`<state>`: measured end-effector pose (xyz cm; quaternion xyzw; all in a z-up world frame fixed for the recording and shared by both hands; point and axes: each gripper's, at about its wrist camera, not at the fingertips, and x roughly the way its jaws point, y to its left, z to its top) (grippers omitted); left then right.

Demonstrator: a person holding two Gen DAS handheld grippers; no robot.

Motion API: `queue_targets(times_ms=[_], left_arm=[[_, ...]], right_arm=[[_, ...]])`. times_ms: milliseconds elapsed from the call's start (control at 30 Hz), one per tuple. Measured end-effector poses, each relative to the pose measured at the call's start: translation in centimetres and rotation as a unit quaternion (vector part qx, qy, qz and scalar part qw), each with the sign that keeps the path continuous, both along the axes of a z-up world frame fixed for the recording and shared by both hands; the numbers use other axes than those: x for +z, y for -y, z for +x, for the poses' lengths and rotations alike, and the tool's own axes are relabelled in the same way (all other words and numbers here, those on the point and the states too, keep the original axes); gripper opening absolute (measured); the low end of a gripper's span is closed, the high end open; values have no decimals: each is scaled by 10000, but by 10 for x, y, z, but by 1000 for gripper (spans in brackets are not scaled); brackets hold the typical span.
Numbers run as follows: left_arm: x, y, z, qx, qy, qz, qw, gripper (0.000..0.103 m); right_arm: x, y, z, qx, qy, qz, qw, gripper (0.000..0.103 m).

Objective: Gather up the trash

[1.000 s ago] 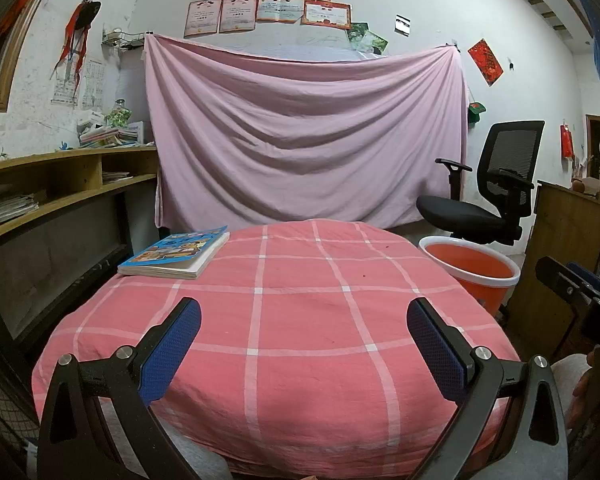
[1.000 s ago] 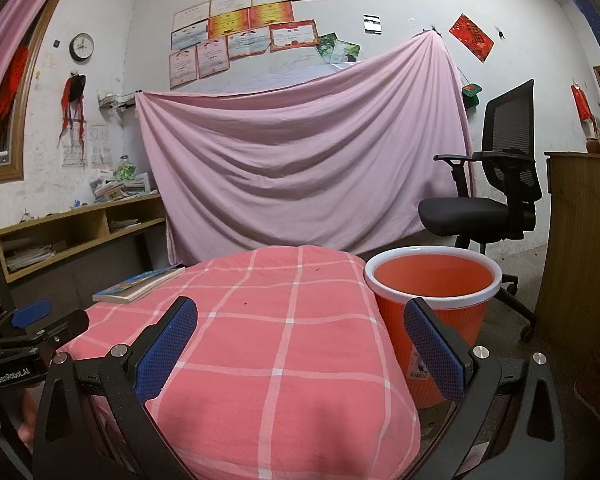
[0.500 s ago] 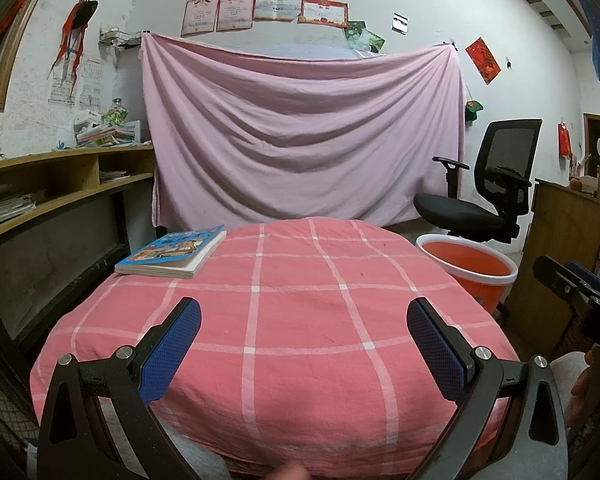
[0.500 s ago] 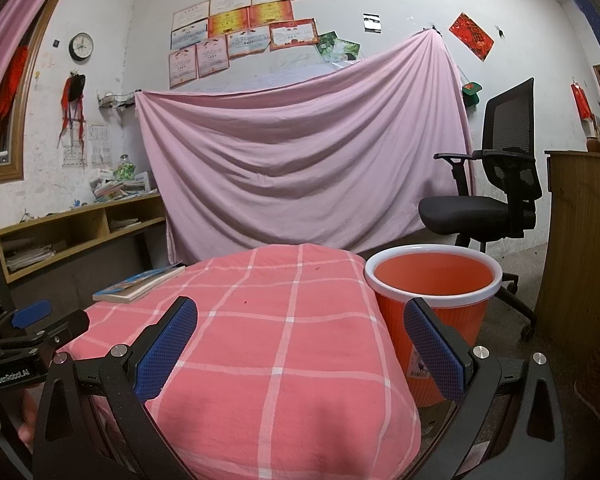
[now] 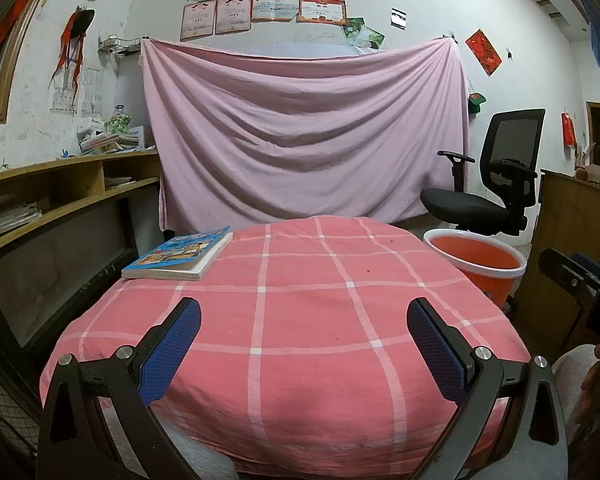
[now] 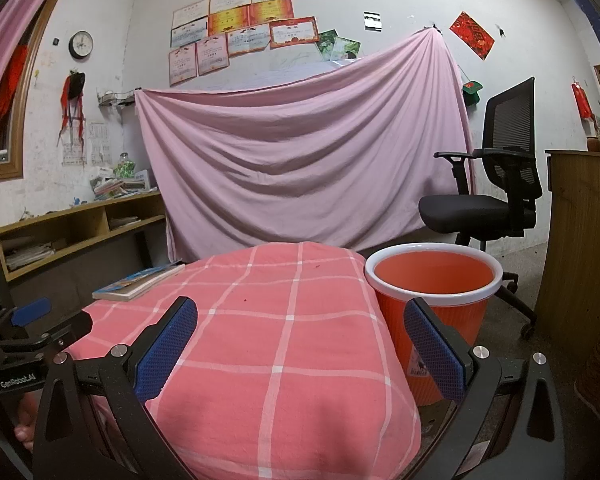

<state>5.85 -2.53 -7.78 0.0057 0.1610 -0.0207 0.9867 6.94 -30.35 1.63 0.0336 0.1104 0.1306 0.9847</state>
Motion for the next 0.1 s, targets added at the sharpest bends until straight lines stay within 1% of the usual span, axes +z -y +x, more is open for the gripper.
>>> queue_targets(times_ms=[100], left_arm=[[0, 0, 0, 4, -4, -4, 10000, 101]], right_arm=[[0, 0, -1, -4, -1, -3, 10000, 103]])
